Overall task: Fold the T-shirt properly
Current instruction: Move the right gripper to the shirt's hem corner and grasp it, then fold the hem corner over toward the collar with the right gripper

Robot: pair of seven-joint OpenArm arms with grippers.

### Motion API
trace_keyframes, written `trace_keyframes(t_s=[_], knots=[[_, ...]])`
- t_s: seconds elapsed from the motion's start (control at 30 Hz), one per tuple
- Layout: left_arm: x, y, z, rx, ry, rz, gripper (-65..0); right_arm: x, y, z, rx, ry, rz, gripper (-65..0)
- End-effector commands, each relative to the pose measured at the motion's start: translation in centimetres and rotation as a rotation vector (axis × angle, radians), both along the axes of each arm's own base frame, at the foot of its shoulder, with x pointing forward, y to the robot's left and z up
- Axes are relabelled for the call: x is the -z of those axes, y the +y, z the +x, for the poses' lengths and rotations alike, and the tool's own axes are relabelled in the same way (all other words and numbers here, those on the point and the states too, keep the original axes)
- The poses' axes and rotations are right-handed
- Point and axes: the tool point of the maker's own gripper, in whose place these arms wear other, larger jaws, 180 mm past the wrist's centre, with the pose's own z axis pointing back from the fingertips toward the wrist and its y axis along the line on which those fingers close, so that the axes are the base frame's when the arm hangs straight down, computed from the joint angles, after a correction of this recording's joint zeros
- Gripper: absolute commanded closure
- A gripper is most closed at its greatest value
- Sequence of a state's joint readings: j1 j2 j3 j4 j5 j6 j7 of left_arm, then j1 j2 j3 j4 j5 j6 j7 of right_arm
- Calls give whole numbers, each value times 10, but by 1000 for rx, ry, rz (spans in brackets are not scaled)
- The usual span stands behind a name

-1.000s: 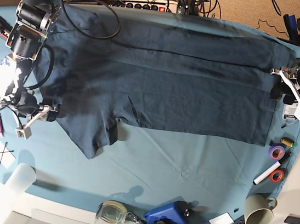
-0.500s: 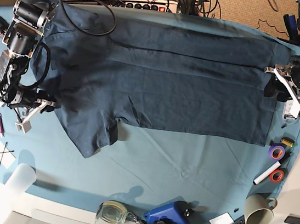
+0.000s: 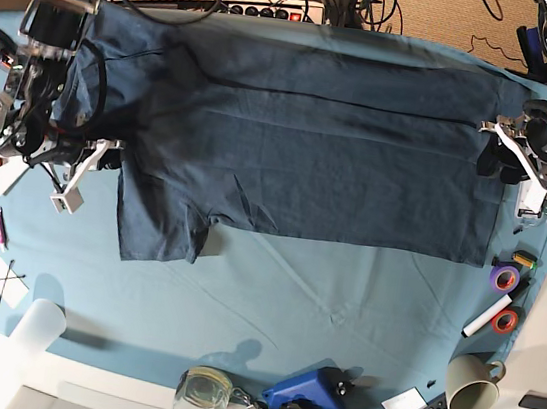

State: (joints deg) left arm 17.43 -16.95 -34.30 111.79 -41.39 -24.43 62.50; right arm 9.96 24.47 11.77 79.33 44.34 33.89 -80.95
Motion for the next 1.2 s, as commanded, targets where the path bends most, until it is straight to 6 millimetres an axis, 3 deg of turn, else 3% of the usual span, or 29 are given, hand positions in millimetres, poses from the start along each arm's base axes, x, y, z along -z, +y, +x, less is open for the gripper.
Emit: trace_keyframes(t_s=[0.0,0.1,0.27,0.37,0.53,0.67,0.83,1.0,1.1,1.17], knots=[[-11,3,6,5,-42,10,-275,-23,-2,11,-16,-84,-16,0],[-11,3,6,5,-42,11,-275,-24,6,-4,-57,-96,-48,0],[-11,3,6,5,-42,11,-275,-4,9,-37,-79,-31,-61,0],[-11,3,6,5,-42,10,-275,2,9,-46,-80,-6,-61,0],[-11,3,6,5,-42,11,-275,-2,10,-40,-84,-23,-63,0],[-11,3,6,5,-42,10,-275,-8,10,-33,-96,-48,-66,-115],[-10,3,6,5,-38,12,-275,-29,3,-18,-50,-112,-89,-121],[-10,4,5,4,-36,18,-275,-67,-21,-8,21,-239,-130,-121],[-10,4,6,4,-38,18,-275,-78,-45,-1,83,-308,-185,-123],[-10,4,6,4,-40,17,-275,-83,-55,4,97,-350,-234,-161]])
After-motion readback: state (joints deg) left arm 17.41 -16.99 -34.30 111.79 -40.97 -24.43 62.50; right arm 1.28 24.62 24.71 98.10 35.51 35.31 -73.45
